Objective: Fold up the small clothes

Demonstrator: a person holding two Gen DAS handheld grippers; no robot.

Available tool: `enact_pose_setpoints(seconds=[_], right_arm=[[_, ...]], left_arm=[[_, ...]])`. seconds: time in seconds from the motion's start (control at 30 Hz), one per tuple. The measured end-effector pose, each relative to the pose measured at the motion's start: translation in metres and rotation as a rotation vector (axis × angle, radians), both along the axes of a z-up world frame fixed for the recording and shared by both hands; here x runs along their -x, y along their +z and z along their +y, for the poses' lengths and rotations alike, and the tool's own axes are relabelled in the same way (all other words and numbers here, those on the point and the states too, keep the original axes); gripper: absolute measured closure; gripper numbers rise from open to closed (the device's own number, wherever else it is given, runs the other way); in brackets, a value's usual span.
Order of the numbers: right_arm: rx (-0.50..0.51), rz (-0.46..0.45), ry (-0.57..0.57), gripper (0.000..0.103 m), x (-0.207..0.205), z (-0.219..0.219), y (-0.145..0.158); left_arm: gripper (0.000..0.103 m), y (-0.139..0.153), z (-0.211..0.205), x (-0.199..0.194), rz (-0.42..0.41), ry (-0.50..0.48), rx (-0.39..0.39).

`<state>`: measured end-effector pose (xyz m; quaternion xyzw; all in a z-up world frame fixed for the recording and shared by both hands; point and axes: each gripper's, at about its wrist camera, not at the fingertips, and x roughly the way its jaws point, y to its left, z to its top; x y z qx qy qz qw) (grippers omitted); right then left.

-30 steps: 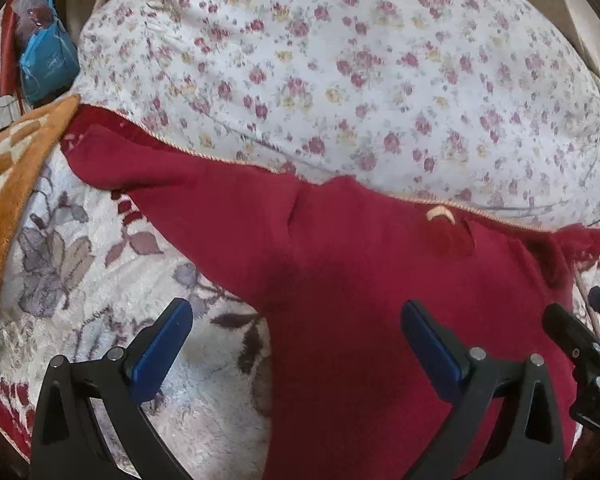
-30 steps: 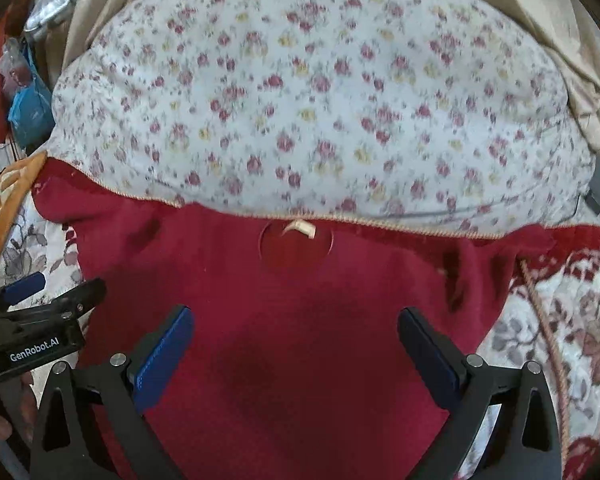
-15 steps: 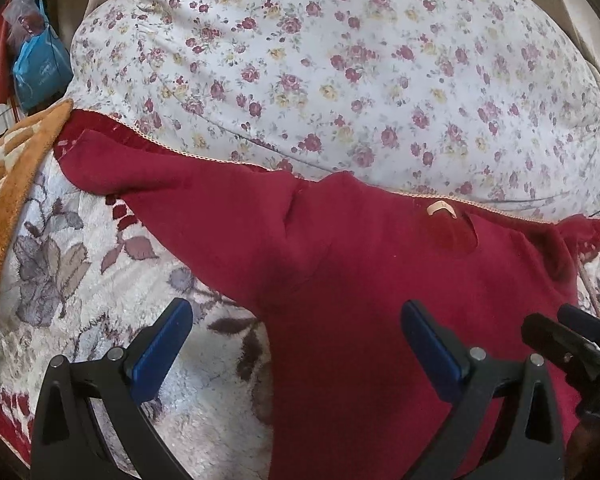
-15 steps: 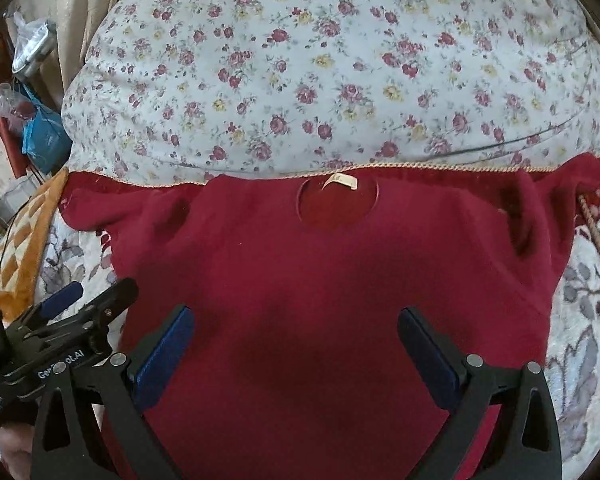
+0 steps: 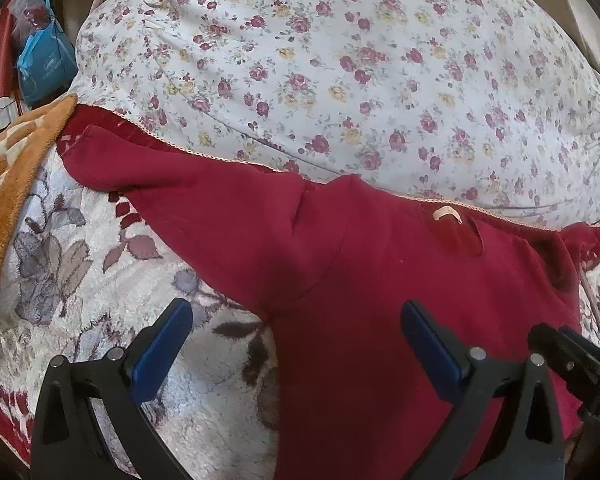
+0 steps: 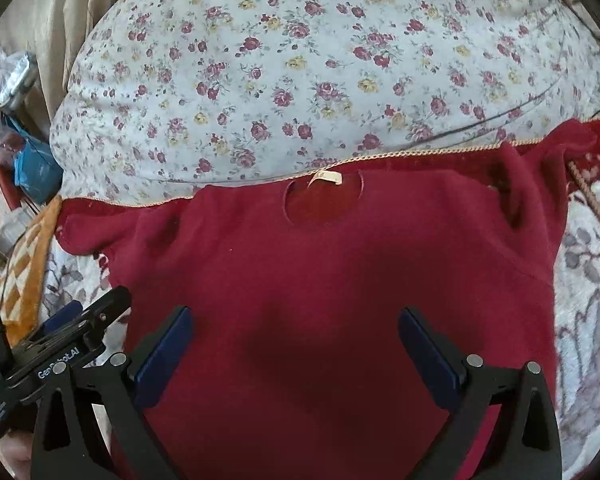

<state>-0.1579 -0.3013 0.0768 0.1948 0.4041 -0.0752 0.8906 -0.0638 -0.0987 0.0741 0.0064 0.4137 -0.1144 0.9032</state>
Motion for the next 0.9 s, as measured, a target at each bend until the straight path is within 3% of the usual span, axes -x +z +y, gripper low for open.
enact_pose_setpoints(seconds=[0.23,0.53,0.9], right_arm=[[-0.002,0.029,0.028,0.000,-0.003,0.006,-0.007],[0.133,0.049,0.048,0.000,-0.008,0.018,0.000],[0.163,0.064,0.051,0.000,-0.010,0.022,0.001]], left_arm=[[0.000,-0.002,0.000,-0.001,0.009,-0.001,-0.005],[0.000,-0.003,0.004,-0.005,0.010,0.014,-0.003],[0.000,-0.003,0.006,-0.006,0.013,0.024,-0.004]])
